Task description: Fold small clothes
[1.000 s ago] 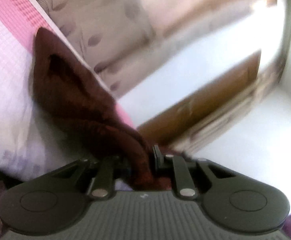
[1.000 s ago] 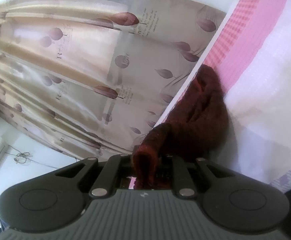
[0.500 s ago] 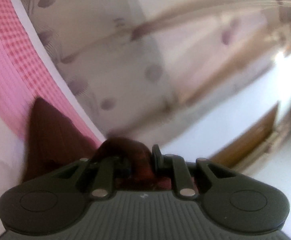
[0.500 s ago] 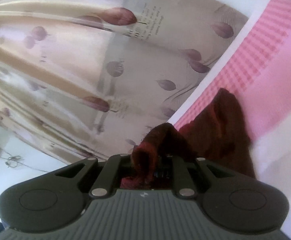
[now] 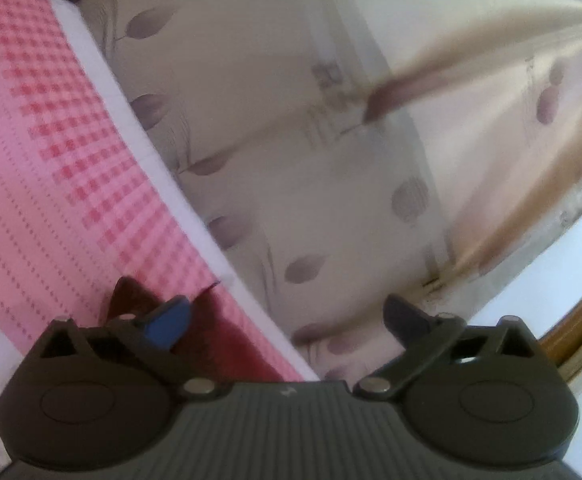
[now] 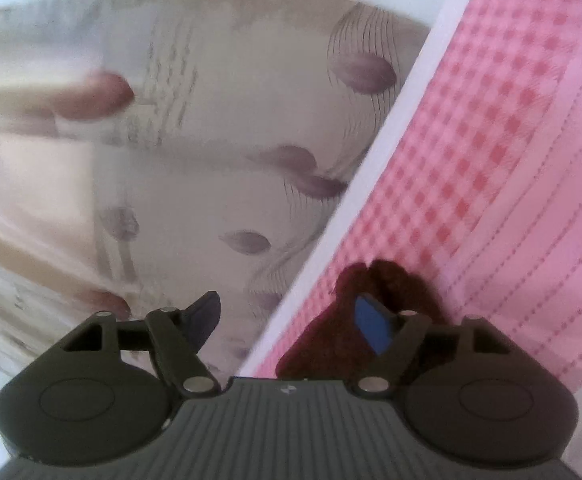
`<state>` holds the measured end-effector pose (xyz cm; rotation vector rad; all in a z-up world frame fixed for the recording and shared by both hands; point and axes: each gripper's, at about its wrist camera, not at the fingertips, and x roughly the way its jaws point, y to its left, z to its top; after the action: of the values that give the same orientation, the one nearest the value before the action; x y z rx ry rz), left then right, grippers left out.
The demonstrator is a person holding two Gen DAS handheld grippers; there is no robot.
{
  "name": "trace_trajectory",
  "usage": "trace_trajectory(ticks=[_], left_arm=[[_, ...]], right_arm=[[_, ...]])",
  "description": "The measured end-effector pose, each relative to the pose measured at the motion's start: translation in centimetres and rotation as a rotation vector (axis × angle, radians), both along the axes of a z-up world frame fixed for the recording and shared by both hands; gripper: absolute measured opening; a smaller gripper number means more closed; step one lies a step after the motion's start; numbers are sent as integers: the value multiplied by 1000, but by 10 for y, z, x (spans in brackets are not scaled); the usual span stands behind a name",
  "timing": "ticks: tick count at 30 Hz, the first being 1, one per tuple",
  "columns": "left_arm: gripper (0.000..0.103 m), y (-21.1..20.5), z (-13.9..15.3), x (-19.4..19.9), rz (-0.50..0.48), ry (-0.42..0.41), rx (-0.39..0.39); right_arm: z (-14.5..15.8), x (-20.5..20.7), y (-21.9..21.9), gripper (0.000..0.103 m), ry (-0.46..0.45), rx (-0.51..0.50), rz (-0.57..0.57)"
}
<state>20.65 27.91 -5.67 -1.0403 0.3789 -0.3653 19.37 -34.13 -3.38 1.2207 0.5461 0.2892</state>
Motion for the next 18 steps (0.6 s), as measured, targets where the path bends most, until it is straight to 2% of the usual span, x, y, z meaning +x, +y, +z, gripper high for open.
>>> trace_trajectory(ticks=[1, 3, 5, 8, 11, 13, 15, 17, 18], left_arm=[[103, 1, 1, -3, -14, 5, 10], [103, 2, 4, -12, -66, 21, 72], [103, 4, 1, -28, -114, 33, 141], [103, 7, -14, -57, -187, 91, 167], [103, 5, -36, -86, -249, 137, 201], [103, -4, -47, -99, -296, 141, 238], [102, -13, -54, -107, -315, 110, 252], [98, -25, -57, -110, -322, 74, 285], [92, -30, -57, -111, -333, 60, 300]], right_arm=[[0, -5, 1, 75, -10, -3, 9], [6, -18, 7, 75, -34, -78, 52], [16, -38, 18, 75, -62, -225, 126], [22, -76, 34, 76, -81, -461, 209], [15, -109, 45, 76, -69, -621, 279], [7, -125, 51, 76, -63, -664, 325], [1, -136, 58, 75, -71, -679, 360], [-5, -137, 66, 66, -74, -693, 379], [-6, -137, 70, 53, -72, -700, 380]])
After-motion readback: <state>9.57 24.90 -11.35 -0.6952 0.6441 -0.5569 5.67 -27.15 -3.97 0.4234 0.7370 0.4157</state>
